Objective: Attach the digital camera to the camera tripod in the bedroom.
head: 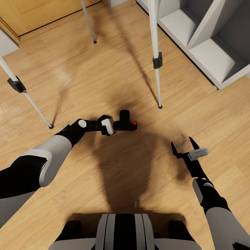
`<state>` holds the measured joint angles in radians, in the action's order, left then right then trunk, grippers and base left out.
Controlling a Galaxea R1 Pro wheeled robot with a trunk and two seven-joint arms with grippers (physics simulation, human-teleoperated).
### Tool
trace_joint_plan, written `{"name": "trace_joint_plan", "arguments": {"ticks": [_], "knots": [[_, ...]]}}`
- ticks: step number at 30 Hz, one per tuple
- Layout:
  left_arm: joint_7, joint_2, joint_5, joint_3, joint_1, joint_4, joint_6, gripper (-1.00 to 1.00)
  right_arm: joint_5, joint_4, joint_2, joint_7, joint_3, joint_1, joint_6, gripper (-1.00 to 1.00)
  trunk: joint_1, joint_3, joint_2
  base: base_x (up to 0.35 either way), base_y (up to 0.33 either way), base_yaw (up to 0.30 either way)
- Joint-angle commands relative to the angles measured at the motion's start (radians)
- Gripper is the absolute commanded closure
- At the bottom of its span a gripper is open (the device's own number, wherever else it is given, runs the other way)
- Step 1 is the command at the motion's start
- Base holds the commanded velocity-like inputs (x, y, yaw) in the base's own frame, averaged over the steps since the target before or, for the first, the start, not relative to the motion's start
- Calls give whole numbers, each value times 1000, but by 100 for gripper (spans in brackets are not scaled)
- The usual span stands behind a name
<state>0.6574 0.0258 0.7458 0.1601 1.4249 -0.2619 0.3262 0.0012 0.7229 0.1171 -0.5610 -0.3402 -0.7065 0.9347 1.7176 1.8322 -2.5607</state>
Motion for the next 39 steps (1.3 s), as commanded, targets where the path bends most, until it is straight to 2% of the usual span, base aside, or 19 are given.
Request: {"name": "trace_joint_plan", "arguments": {"ticks": [1, 14, 22, 29, 39], "knots": [[1, 0, 10, -4, 0, -1, 5, -100, 0, 0, 0, -7, -3, -1, 3, -100, 0, 0, 0, 0, 0, 0], [1, 3, 10, -7, 0, 0, 5, -100, 0, 0, -3, -7, -1, -1, 3, -100, 0, 0, 0, 0, 0, 0], [1, 16, 10, -7, 0, 0, 4, -100, 0, -12, -5, -7, 0, -1, 2, -100, 0, 0, 0, 0, 0, -2], [1, 21, 10, -7, 0, 0, 3, -100, 0, -15, -5, -7, 0, -1, 1, -100, 0, 0, 0, 0, 0, -176], [1, 22, 10, -7, 0, -1, -2, -100, 0, -16, -5, -7, 0, -1, 2, -100, 0, 0, 0, 0, 0, -40]]}}
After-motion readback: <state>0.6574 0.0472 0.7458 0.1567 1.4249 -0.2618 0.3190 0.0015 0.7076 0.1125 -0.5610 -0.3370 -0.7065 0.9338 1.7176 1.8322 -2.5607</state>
